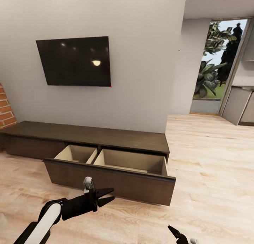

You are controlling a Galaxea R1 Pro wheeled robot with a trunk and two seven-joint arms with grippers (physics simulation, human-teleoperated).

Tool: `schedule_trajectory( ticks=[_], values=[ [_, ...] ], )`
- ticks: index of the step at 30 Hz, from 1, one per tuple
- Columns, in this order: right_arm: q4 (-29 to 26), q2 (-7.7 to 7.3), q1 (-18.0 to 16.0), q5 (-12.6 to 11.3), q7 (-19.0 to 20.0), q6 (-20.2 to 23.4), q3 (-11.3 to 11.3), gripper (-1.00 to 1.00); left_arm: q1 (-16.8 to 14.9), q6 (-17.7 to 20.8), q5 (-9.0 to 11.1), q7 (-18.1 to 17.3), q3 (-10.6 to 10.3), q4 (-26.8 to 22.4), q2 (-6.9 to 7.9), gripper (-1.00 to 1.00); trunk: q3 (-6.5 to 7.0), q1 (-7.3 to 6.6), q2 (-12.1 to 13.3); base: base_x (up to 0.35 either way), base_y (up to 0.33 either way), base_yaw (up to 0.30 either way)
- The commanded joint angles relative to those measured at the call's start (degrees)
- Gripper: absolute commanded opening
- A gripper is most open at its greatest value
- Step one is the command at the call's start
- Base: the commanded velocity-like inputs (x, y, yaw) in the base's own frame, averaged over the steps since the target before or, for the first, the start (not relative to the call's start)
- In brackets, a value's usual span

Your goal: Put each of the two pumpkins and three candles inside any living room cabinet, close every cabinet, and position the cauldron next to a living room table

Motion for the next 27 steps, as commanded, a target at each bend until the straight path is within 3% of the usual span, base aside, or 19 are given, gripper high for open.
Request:
schedule_trajectory(
  ticks=[1,10,19,25,27],
  values=[
    [0.0,0.01,0.0,-0.4,0.1,0.5,-0.2,1.00,-0.1,0.2,0.0,-0.2,-0.1,0.0,0.03,1.00,-0.08,-0.03,0.0,-0.104,-0.054,0.259],
    [0.0,0.01,0.0,-0.4,0.0,-0.2,-0.1,1.00,-0.1,0.2,0.1,-0.2,0.0,0.3,0.11,1.00,-0.26,-0.03,0.0,-0.019,-0.010,0.261],
    [0.0,0.01,0.0,-0.4,0.0,-1.9,0.0,1.00,-0.1,0.1,0.0,-0.1,0.1,0.4,0.06,1.00,1.16,-2.00,3.6,0.000,0.000,0.239],
    [0.0,0.01,0.0,-0.4,0.1,-2.0,0.0,1.00,-0.1,-0.1,-0.1,0.6,0.5,0.6,0.07,1.00,2.22,-3.32,6.0,0.000,0.000,0.034],
    [0.0,0.01,0.0,-0.4,0.1,-2.1,0.0,1.00,-0.1,-0.1,-0.1,2.3,0.7,0.6,0.11,1.00,2.58,-3.76,6.8,0.000,0.000,0.003]
  ],
)
